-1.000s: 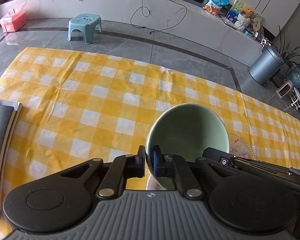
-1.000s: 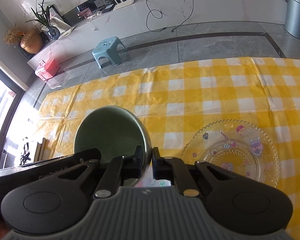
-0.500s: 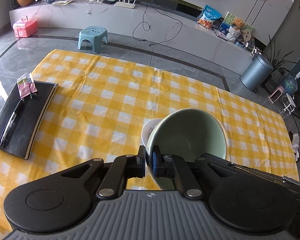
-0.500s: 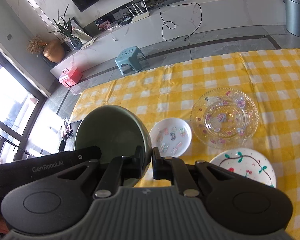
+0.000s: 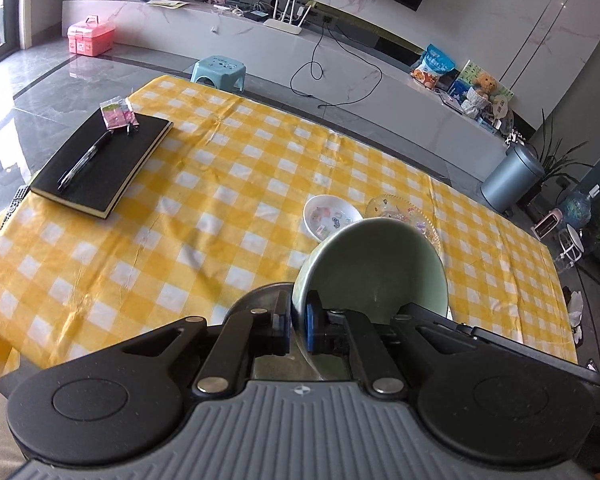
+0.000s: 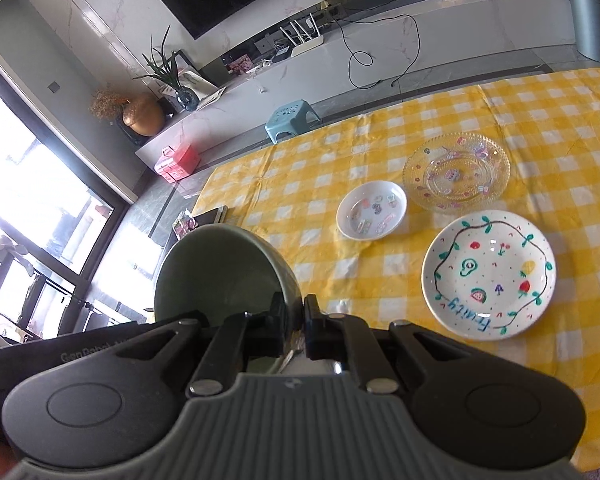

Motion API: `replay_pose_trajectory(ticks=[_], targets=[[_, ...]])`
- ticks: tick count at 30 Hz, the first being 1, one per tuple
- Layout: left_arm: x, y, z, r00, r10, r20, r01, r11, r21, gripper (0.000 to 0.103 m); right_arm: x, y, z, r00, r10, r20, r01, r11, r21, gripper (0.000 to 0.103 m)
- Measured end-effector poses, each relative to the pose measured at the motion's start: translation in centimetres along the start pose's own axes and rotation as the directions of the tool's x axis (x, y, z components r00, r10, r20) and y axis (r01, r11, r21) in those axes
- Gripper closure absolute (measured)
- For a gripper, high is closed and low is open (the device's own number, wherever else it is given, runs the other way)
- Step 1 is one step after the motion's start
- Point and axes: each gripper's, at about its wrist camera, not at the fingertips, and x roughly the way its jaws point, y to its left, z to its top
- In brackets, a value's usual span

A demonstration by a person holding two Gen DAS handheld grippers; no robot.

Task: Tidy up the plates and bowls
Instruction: 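Lift the pale green bowl with the left gripper over the steel bowl stack, then lower the pale green bowl into the steel bowl stack with the left gripper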

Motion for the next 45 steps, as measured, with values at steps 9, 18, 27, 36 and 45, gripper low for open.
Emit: replay_pose_trajectory(ticks=[9, 18, 27, 36, 45], targets=[[-0.4, 1.6, -3.2, 1.0, -0.001, -0.012, 0.001, 0.998, -0.064, 0.096, -0.2, 0.5, -2.6, 0.999, -0.042, -0.017, 0.041, 0.998, -0.051, 0.097], [0.4, 3.4, -4.6, 0.999, -0.003, -0.047, -0.002, 0.993, -0.114, 0.096, 1.2, 1.3, -3.8, 0.995, -0.088, -0.04, 0.082, 0.988, -0.127, 0.097], [2.1, 3.2, -4.3, 0.995, 0.01, -0.099, -0.018, 0.997, -0.082, 0.095, 2.6, 1.4, -3.9, 0.989, -0.141, -0.044, 0.131, 0.974, -0.185, 0.098], [4.0, 2.9, -3.6, 0.986, 0.049, -0.16, -0.056, 0.998, -0.037, 0.095, 4.7, 0.8, -3.7, 0.984, -0.161, -0.081, 0.143, 0.971, -0.192, 0.098], [4.9, 2.7, -3.2, 0.977, 0.077, -0.199, -0.078, 0.997, 0.001, 0.095, 6.0, 0.9, -3.5, 0.977, -0.182, -0.108, 0.153, 0.96, -0.235, 0.097]])
